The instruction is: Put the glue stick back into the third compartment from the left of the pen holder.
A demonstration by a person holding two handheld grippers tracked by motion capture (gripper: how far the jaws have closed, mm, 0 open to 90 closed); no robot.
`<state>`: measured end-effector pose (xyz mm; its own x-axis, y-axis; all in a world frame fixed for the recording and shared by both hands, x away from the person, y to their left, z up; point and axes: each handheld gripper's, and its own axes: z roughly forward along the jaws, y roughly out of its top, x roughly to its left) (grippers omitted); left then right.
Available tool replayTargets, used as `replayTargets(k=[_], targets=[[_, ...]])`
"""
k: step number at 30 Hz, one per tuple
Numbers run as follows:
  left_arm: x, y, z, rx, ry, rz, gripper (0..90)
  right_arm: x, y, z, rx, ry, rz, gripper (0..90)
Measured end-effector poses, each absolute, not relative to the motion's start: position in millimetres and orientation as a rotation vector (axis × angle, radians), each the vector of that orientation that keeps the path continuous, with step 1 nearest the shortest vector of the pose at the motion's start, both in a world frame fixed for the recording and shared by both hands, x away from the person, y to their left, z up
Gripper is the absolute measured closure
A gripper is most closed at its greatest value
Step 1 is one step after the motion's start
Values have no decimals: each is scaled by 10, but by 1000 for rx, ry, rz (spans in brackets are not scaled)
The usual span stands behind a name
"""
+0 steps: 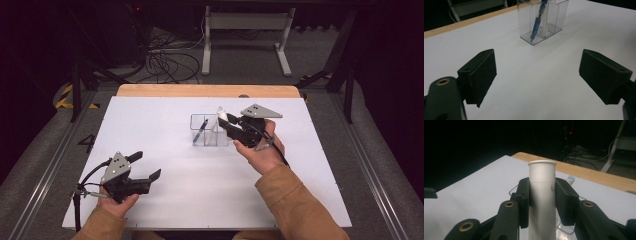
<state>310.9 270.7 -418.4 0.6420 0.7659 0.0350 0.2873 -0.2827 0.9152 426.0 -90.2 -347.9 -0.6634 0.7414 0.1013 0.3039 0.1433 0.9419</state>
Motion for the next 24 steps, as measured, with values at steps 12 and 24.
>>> replayTargets(k=[12,24], targets=[[3112,2708,-4187,1852,839,590,155,4487,-881,-3598,1017,1964,1590,673],[3113,2704,-4191,1852,838,586,155,4631,-846,-3727,1032,1878,1599,672]])
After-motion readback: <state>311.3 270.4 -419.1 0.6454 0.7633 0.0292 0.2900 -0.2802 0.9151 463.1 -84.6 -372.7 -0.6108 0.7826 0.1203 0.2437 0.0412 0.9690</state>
